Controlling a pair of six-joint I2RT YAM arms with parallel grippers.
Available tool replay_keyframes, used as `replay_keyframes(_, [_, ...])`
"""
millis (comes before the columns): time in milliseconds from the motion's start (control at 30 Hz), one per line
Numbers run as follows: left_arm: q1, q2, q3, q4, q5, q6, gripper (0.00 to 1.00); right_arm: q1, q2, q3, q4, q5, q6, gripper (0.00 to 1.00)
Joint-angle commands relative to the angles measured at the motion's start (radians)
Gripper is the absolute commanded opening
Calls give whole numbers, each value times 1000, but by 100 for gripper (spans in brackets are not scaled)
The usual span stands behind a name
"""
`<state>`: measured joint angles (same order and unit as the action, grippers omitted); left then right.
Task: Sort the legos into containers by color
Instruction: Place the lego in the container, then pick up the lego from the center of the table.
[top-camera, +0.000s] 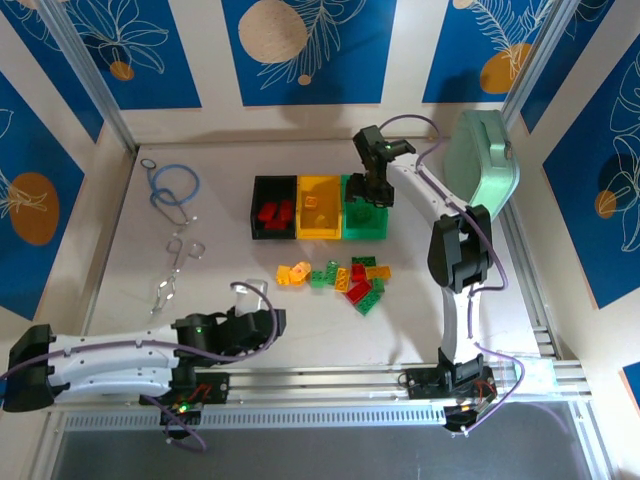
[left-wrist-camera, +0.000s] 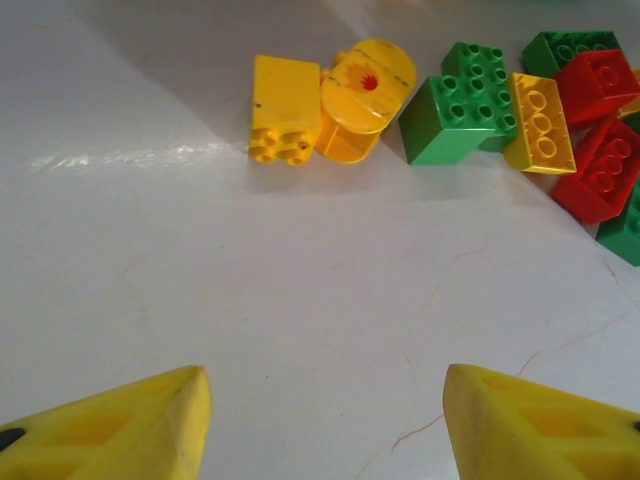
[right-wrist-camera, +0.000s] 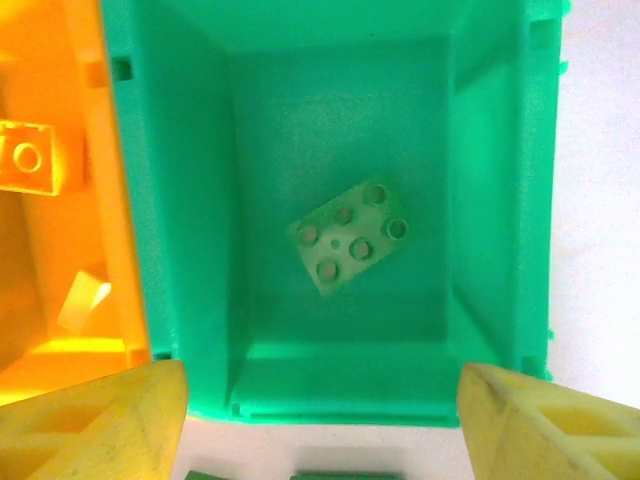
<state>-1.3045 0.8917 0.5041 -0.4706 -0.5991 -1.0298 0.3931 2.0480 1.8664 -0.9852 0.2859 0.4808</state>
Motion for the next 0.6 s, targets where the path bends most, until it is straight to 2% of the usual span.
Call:
replay_keyframes(0, [-10,49,54,52,8,40,63,35,-132,-53,-4,26,1,72])
replay_keyframes(167, [-1,144,120,89,39,71,66,85,-337,-292,110,1,29,72])
replay_keyframes(367, [65,343,257,78,133,111,67,139,-566,-589,216,-50,118,71])
replay_keyframes(567, [182,490,358,102,248,150,66,217,-743,-741,241,-44,189,71])
